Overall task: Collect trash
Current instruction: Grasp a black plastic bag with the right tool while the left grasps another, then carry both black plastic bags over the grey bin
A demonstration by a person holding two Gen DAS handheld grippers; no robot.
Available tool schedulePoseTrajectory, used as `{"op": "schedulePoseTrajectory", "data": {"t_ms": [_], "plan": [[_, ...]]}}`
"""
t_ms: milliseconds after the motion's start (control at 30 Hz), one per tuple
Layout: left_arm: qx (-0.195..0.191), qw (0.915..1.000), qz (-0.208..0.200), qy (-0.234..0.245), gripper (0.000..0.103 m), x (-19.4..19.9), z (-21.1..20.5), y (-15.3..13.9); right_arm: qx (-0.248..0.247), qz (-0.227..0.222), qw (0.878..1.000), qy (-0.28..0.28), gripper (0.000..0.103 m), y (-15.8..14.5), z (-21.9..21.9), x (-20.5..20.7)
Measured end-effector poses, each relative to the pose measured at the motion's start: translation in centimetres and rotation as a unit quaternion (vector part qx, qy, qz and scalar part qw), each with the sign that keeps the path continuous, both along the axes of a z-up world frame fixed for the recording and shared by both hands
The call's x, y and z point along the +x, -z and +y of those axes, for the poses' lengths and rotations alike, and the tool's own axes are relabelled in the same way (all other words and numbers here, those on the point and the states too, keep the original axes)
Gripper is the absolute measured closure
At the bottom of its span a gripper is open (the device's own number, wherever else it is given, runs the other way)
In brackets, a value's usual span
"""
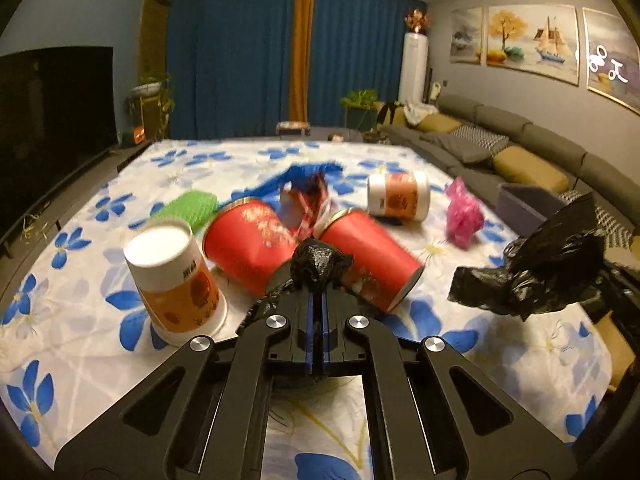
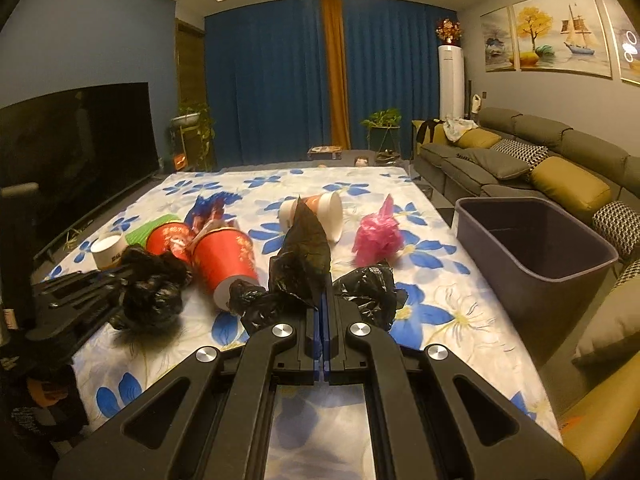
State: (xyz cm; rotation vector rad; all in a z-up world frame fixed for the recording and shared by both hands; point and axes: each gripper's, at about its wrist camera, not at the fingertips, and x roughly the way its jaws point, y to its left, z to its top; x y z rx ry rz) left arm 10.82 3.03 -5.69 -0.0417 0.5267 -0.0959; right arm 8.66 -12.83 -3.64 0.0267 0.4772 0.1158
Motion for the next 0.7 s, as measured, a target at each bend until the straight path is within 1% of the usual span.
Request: {"op": "schedulePoseTrajectory", "data": {"t_ms": [100, 267, 567, 700], "plan": [[-0.006, 0.9996, -0.028, 0.004, 0.101, -0.7, -0.2, -1.9, 0.002, -0.008, 1.000, 0.009, 0.101, -0.4, -0.7, 0.0], [-0.012, 0.9981, -0.058, 0.016, 0.101, -0.9, -1.2, -4.2, 0.005, -0.019, 1.000, 0.022, 0.101, -1.3, -2.0, 0.2], [-0.018, 0.9955, -0.079, 0.050, 0.101, -0.1, -4.3, -6.1, -0.001, -0.044, 0.998, 0.047, 0.101, -2.7, -4.5, 0.3], [-0.016, 0.9938, -0.088, 0.067, 0.101, 0.4, -6.3, -6.8, -0.004, -0.055, 0.996, 0.063, 0.101, -3.4, -5.8, 0.5]]}}
